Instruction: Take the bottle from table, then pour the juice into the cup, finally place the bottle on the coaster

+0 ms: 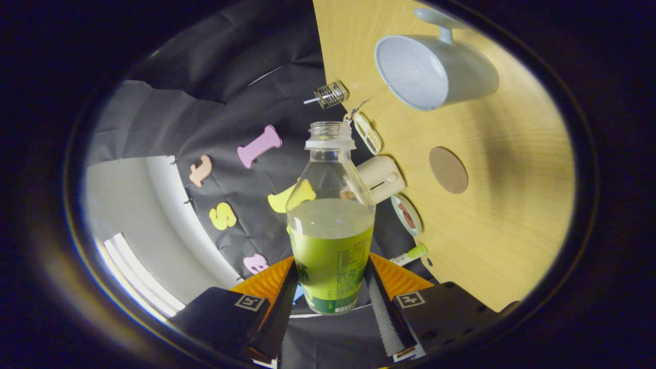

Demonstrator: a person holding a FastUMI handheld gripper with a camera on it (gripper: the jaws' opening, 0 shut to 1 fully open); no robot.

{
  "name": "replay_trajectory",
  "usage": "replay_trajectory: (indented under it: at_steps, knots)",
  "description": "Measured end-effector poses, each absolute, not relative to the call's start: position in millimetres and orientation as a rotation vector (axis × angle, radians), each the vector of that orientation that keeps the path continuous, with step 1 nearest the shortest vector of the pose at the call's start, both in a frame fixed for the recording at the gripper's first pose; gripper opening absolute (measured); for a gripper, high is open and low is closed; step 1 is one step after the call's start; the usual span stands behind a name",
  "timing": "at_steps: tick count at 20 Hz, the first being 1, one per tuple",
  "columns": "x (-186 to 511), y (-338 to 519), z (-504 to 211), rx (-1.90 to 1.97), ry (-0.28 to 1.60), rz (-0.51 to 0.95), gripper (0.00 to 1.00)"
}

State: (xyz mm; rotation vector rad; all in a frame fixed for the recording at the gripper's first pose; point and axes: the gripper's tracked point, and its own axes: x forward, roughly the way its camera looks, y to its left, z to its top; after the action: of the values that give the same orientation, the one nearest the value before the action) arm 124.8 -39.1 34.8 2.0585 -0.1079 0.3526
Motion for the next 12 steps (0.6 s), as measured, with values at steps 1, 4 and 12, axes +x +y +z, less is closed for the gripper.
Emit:
replay_trajectory:
  at_steps: [1,4,12]
  knots:
    - [125.5,-39.9,35.9,2.061,-0.111,0.355,0.77]
    - [123.7,-38.0,36.1,2.067,-0.11,0.359,0.77]
    - [119.6,-41.4,43.3,2.116,-0.139,0.386,0.77]
